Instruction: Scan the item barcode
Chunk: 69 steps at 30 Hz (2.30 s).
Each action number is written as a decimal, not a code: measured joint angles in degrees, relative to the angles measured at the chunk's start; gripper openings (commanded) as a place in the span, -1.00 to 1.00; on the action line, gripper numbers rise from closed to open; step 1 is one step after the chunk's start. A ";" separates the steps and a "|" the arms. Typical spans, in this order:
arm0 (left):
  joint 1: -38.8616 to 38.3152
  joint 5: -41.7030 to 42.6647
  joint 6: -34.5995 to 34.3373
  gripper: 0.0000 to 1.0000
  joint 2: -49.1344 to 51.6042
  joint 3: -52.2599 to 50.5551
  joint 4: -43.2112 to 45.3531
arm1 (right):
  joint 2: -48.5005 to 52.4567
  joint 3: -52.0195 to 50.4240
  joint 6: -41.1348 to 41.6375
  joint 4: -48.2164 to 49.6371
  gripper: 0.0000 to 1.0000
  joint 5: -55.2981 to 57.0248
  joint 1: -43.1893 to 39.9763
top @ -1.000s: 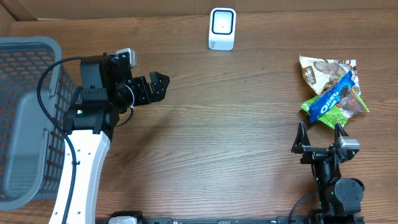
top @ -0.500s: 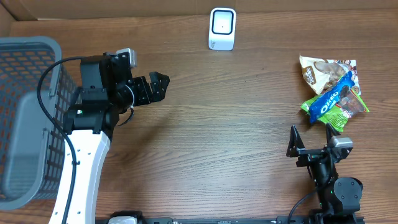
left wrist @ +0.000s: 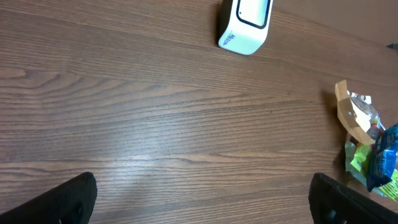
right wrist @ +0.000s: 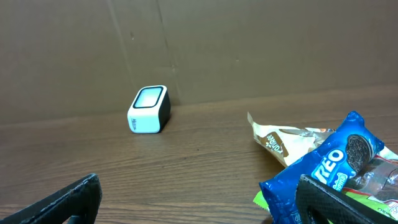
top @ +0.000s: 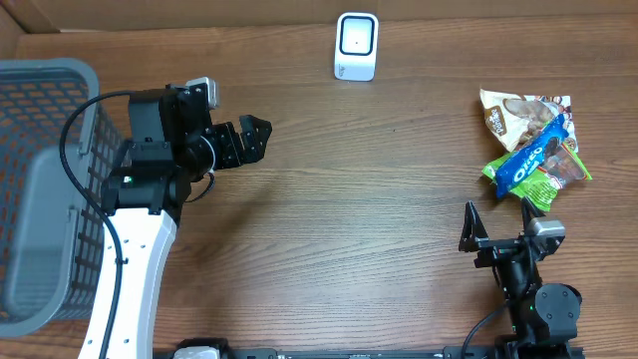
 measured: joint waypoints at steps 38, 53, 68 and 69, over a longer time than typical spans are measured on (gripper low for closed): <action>1.53 -16.17 12.07 0.99 -54.90 -56.04 40.65 | -0.07 0.00 0.00 0.04 1.00 -0.39 0.00; 1.62 -18.01 12.76 1.00 -69.77 -62.79 40.74 | -0.07 0.00 0.00 0.04 1.00 -0.42 0.00; 1.62 -18.01 13.31 0.99 -73.79 -65.70 43.45 | -0.07 0.00 0.00 0.02 1.00 -0.42 0.00; 1.62 -18.01 13.31 0.99 -73.79 -65.79 43.41 | -0.07 0.00 0.02 0.02 1.00 -0.39 0.00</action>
